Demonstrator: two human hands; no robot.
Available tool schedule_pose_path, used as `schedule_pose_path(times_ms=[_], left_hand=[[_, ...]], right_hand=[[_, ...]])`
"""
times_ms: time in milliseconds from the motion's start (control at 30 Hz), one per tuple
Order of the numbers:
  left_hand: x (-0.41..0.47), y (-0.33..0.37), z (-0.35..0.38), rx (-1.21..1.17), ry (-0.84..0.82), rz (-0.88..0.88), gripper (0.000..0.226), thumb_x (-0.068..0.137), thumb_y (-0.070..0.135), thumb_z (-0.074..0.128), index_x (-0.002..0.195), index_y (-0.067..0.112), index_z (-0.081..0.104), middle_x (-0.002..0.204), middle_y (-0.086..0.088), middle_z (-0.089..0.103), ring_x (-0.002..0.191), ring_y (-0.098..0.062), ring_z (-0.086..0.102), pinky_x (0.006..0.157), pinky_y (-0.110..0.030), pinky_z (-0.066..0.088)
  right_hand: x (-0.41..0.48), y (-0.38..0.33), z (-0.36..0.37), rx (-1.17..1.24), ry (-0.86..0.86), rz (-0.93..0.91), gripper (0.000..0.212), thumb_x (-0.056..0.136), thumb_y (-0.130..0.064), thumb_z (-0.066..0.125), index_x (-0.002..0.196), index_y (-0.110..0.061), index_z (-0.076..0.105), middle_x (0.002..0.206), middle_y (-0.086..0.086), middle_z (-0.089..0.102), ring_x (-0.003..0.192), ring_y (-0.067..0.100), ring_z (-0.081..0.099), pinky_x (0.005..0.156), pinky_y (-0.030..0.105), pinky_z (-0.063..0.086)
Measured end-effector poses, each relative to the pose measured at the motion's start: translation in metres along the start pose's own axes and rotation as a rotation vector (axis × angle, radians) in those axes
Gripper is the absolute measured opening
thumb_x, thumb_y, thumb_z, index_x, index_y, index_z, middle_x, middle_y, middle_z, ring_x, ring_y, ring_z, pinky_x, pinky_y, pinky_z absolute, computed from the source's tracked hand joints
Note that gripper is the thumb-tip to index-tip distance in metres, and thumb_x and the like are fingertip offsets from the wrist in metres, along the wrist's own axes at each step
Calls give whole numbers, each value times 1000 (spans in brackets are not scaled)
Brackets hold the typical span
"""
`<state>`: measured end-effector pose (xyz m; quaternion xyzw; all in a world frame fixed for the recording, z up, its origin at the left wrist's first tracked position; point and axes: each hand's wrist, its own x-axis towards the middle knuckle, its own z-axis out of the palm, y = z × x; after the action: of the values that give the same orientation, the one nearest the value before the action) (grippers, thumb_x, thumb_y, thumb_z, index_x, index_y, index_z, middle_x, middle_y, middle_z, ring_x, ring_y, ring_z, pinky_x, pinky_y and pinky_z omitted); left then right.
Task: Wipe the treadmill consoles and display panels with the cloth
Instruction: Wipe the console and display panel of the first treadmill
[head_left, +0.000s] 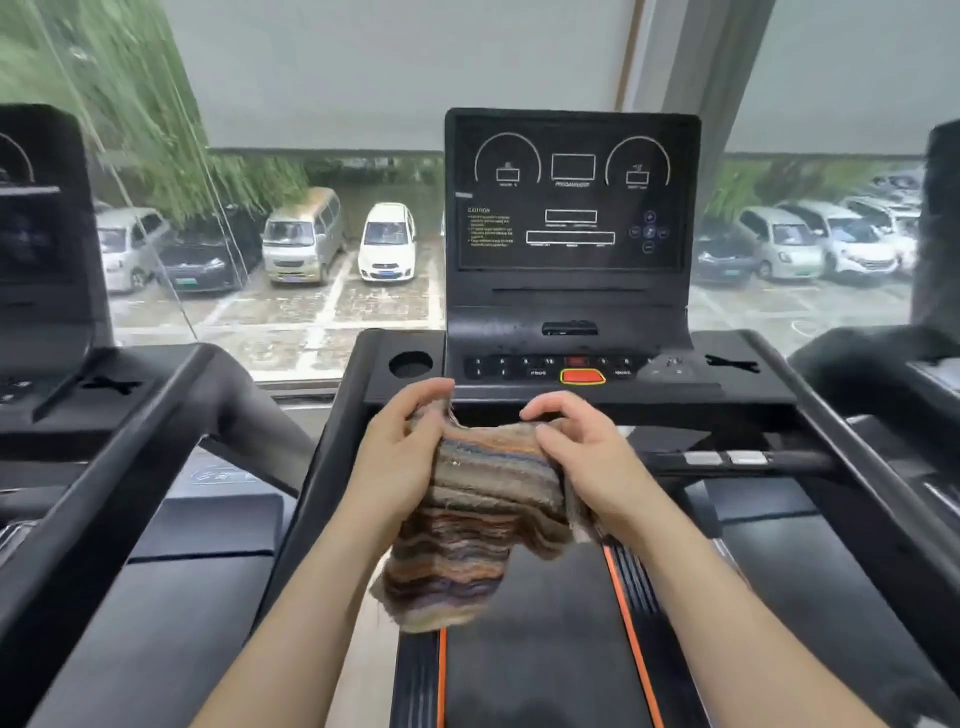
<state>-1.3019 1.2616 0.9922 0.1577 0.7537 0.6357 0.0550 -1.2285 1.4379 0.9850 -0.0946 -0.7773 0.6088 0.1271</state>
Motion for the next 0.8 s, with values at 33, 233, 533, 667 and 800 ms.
schedule_pose_path(times_ms=[33,233,533,667,800], left_hand=[[12,-2,7,43,15,20,36,99,17,43,109,45,64,97,20,68,89,-2,63,76,-16,48],[89,-22,67,92,97,-28,38,100,14,41,100,40,70,104,20,67,99,0,60,84,-23,47],[175,-52,125,268,73,-88,48,88,6,62,132,26,58,143,10,48,130,-2,44,111,-22,31],[214,-84,132,566,109,-100,57,88,5,61,142,19,46,145,7,44,135,-13,38,109,-18,26],[247,-124,118,850,118,-124,59,92,13,57,146,19,36,150,2,38,126,-26,34,106,-34,28]], right_hand=[[14,8,-6,-39,-31,-23,26,94,-4,53,94,-27,66,83,13,61,76,14,53,72,30,42],[96,56,-75,-166,-264,25,20,85,-7,70,94,-25,71,69,-12,60,63,0,52,65,13,42],[215,89,-107,-578,268,-113,28,74,-2,64,65,-27,55,73,-10,51,74,18,49,63,30,33],[251,123,-74,-632,243,-108,22,82,3,54,78,-15,65,85,0,54,75,25,55,66,34,43],[264,161,-30,-929,-76,-101,23,89,-19,57,106,-10,69,114,11,61,112,33,59,89,46,47]])
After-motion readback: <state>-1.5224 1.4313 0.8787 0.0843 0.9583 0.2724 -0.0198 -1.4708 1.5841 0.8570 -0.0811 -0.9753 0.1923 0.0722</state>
